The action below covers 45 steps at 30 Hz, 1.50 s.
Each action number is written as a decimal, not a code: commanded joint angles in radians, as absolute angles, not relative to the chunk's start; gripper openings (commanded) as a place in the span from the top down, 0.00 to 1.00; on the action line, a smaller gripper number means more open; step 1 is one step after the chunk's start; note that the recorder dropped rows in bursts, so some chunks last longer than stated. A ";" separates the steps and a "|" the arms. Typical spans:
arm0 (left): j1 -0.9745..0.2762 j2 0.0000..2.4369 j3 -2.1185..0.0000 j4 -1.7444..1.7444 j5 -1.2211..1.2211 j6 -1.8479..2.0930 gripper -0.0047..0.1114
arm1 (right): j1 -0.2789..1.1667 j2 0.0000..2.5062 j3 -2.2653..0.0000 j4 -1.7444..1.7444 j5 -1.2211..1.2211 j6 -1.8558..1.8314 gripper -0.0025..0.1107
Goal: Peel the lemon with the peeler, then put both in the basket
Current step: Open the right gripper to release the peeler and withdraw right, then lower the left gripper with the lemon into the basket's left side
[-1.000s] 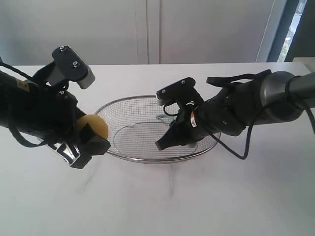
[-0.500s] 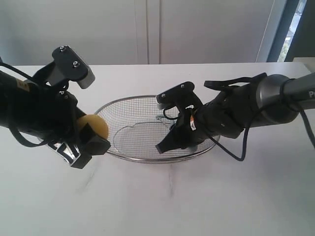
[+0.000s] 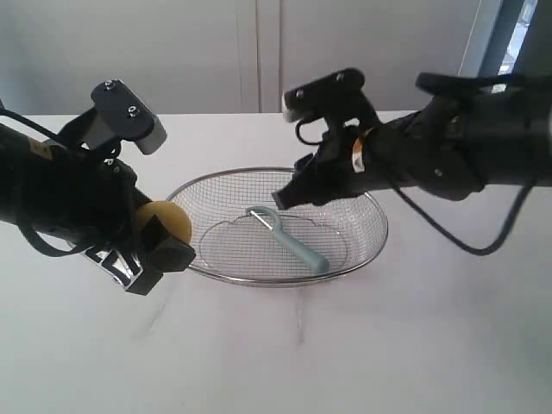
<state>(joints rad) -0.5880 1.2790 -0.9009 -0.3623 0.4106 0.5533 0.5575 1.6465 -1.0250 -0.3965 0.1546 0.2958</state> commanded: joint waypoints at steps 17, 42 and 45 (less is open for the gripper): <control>-0.590 1.268 -0.908 -0.387 0.416 0.548 0.96 | 0.548 0.994 -1.020 -0.399 0.869 0.276 0.76; -0.582 1.528 -1.190 -0.330 0.279 0.508 0.96 | 0.548 0.601 -0.844 -0.421 0.750 0.184 0.98; -0.557 1.624 -1.291 -0.234 0.352 0.407 0.96 | 0.548 0.564 -0.844 -0.421 0.709 0.184 0.98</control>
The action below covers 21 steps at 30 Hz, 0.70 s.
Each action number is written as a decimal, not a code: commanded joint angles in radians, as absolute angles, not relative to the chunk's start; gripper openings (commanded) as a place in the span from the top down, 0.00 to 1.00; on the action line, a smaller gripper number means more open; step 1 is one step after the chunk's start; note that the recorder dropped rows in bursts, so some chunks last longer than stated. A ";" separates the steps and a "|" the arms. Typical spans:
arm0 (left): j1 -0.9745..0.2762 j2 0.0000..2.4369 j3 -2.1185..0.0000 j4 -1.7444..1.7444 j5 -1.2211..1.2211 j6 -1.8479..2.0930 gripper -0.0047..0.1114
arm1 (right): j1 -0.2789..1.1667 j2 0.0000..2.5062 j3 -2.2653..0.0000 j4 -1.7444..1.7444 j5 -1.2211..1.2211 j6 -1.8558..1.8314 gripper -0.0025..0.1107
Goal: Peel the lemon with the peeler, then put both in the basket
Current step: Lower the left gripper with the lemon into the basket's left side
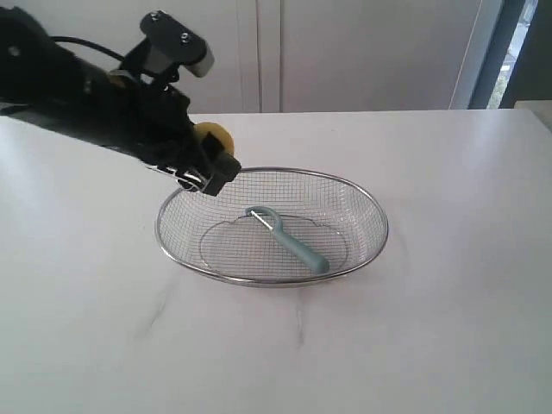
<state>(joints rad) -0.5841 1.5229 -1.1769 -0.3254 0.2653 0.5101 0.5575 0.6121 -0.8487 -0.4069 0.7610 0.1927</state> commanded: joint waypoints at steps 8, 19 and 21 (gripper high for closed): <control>-0.500 1.813 -1.429 -0.166 0.439 0.310 0.96 | 0.548 0.504 -0.821 -0.442 0.676 0.186 0.98; -0.500 1.938 -1.447 -0.172 0.415 0.284 0.96 | 0.548 0.418 -0.763 -0.468 0.604 0.186 0.98; -0.500 1.957 -1.445 -0.190 0.405 0.284 0.96 | 0.548 0.408 -0.757 -0.474 0.599 0.186 0.98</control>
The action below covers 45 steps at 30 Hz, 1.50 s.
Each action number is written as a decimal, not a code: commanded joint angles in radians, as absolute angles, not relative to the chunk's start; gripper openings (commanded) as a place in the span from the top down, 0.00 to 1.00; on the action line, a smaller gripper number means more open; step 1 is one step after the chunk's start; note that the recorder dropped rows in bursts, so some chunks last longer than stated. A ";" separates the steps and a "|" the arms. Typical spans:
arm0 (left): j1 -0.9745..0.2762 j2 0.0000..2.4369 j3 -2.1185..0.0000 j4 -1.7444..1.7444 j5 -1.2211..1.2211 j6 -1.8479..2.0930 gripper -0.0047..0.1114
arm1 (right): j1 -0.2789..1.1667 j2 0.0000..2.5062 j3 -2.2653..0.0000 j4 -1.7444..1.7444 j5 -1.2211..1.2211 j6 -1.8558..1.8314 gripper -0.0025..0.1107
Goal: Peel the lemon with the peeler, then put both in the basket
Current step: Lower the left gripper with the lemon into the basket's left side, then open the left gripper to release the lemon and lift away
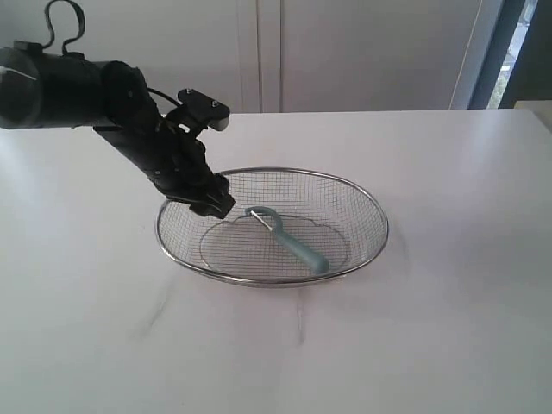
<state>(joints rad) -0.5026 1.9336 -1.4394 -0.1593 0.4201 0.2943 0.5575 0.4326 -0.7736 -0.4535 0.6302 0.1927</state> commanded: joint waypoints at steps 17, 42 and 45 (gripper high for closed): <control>-0.500 2.018 -1.445 -0.239 0.381 0.291 0.82 | 0.548 0.399 -0.755 -0.490 0.599 0.188 0.98; -0.500 2.007 -1.447 -0.236 0.395 0.291 0.22 | 0.548 0.399 -0.755 -0.490 0.603 0.187 0.98; -0.500 1.979 -1.459 -0.219 0.400 0.291 0.22 | 0.548 0.399 -0.755 -0.490 0.603 0.182 0.98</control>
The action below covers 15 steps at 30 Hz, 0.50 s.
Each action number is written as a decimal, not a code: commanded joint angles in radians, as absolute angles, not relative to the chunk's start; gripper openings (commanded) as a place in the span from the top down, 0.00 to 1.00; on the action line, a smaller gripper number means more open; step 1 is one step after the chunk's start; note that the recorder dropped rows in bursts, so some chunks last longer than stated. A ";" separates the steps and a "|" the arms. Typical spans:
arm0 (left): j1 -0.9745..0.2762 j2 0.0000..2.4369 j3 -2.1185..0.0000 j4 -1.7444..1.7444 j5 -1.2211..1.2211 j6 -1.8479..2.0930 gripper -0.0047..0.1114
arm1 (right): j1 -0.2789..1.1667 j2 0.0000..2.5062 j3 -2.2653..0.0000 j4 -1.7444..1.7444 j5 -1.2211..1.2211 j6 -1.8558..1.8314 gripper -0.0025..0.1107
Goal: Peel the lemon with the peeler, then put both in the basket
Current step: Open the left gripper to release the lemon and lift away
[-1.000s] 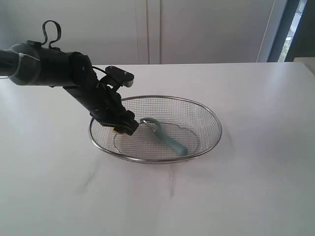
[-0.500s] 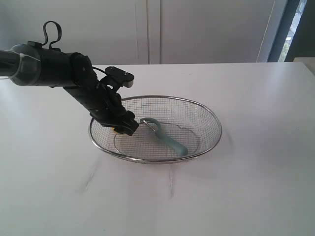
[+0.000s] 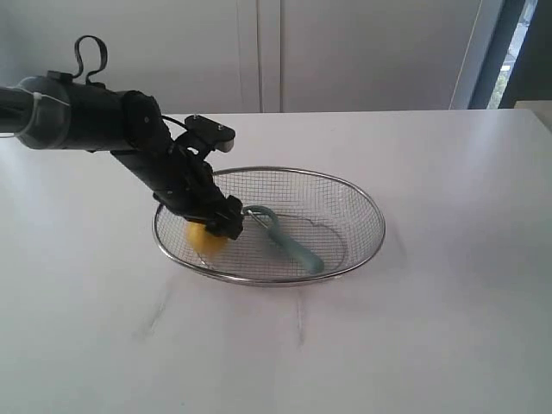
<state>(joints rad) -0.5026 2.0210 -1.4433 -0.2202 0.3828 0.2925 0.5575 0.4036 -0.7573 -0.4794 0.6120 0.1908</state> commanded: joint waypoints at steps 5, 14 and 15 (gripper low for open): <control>-0.500 1.921 -1.483 -0.180 0.416 0.291 0.22 | 0.548 0.399 -0.755 -0.492 0.603 0.186 0.98; -0.500 1.760 -1.537 -0.170 0.615 0.291 0.37 | 0.548 0.397 -0.755 -0.494 0.604 0.188 0.98; -0.500 1.738 -1.537 -0.170 0.648 0.291 0.43 | 0.548 0.397 -0.755 -0.494 0.604 0.188 0.98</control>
